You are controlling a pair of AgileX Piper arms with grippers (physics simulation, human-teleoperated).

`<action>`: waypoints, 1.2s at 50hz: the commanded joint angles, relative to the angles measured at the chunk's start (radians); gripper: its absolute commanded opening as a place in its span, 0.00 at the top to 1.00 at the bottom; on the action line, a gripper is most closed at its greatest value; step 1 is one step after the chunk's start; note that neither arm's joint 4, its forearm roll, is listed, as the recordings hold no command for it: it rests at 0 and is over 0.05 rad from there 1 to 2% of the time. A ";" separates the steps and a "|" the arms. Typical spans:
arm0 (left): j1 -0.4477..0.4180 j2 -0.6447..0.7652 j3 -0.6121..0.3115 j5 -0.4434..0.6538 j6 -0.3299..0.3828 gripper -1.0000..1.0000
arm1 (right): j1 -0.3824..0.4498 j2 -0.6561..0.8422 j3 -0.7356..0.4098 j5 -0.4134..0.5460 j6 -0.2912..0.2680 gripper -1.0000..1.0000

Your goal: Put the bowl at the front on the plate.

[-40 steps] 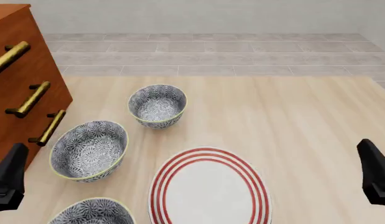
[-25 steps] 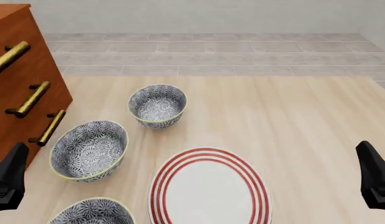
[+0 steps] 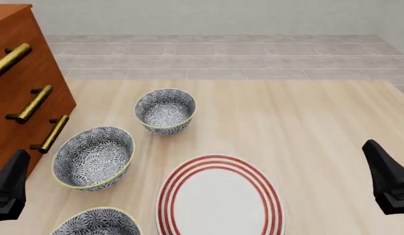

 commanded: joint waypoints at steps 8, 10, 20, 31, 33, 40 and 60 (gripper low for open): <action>0.000 0.000 0.000 0.000 0.000 0.00 | 0.109 0.220 -0.169 0.000 0.001 0.00; 0.000 0.000 0.000 0.000 0.000 0.00 | 0.141 0.279 -0.191 -0.006 0.009 0.00; 0.000 0.000 0.000 0.000 0.000 0.00 | 0.283 0.350 -0.289 0.050 0.042 0.00; 0.000 0.000 0.000 0.000 0.000 0.00 | 0.422 0.483 -0.362 0.081 0.139 0.00; 0.000 0.000 0.000 0.000 0.000 0.00 | 0.426 0.484 -0.375 0.091 0.157 0.00; 0.000 0.000 0.000 0.000 0.000 0.00 | 0.514 0.555 -0.423 0.110 0.216 0.00; 0.000 0.000 0.000 0.000 0.000 0.00 | 0.683 0.790 -0.568 0.068 0.307 0.00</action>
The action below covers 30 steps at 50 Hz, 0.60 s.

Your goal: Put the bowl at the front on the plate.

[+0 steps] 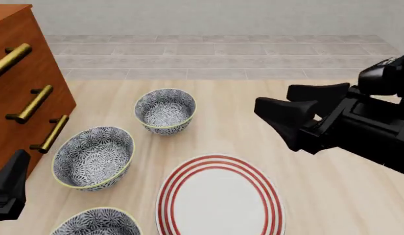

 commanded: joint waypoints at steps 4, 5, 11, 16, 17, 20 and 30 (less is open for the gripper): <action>0.000 0.000 0.000 0.000 0.000 0.00 | 0.130 0.159 -0.093 -0.026 0.099 0.00; 0.000 0.000 0.000 0.000 0.000 0.00 | 0.135 0.166 -0.096 -0.028 0.103 0.00; 0.000 0.000 0.000 0.000 0.000 0.00 | 0.174 0.213 -0.115 -0.054 0.124 0.00; 0.000 0.000 0.000 0.000 0.000 0.00 | 0.191 0.247 -0.121 -0.073 0.145 0.00; 0.000 0.000 0.000 0.000 0.000 0.00 | 0.200 0.257 -0.125 -0.079 0.145 0.00; 0.000 0.000 0.000 0.000 0.000 0.00 | 0.220 0.272 -0.128 -0.084 0.159 0.00; 0.000 0.000 0.000 0.000 0.000 0.00 | 0.270 0.374 -0.145 -0.133 0.179 0.00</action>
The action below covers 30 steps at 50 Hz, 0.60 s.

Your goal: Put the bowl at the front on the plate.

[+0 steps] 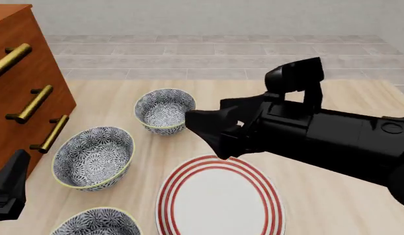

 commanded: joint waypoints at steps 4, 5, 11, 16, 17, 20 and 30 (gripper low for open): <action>0.000 0.000 0.000 0.000 0.000 0.00 | 0.079 0.157 -0.057 -0.043 0.028 0.00; 0.000 0.000 0.000 0.000 0.000 0.00 | 0.085 0.171 -0.064 -0.041 0.028 0.00; 0.000 0.000 0.000 0.000 0.000 0.00 | 0.125 0.251 -0.115 -0.018 0.005 0.00; 0.000 0.000 0.000 0.000 0.000 0.00 | 0.155 0.307 -0.156 0.002 -0.012 0.00; 0.000 0.000 0.000 0.000 0.000 0.00 | 0.157 0.314 -0.160 0.002 -0.012 0.00; 0.000 0.000 0.000 0.000 0.000 0.00 | 0.163 0.337 -0.174 0.004 -0.015 0.00; 0.000 0.000 0.000 0.000 0.000 0.00 | 0.192 0.410 -0.194 -0.015 -0.001 0.00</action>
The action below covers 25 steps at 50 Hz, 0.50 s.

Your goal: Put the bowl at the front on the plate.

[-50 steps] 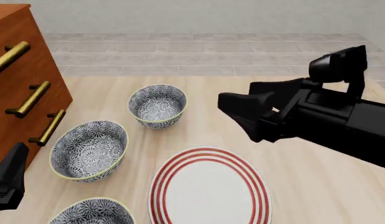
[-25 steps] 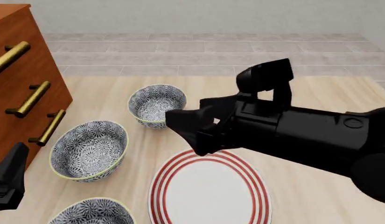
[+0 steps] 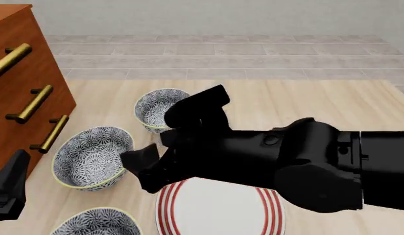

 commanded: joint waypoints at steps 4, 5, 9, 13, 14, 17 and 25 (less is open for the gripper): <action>0.000 0.000 0.000 0.000 0.000 0.00 | 0.050 0.102 -0.041 -0.016 0.013 0.00; 0.000 0.000 0.000 0.000 0.000 0.00 | 0.052 0.107 -0.041 -0.019 0.016 0.00; 0.000 0.000 0.000 0.000 0.000 0.00 | 0.055 0.127 -0.039 -0.035 0.024 0.00; 0.000 0.000 0.000 0.000 0.000 0.00 | 0.061 0.144 -0.032 -0.051 0.033 0.00; 0.000 0.000 0.000 0.000 0.000 0.00 | 0.060 0.152 -0.030 -0.057 0.034 0.00; 0.000 0.000 0.000 0.000 0.000 0.00 | 0.058 0.166 -0.027 -0.065 0.036 0.00; 0.000 0.000 0.000 0.000 0.000 0.00 | 0.061 0.196 -0.015 -0.091 0.045 0.00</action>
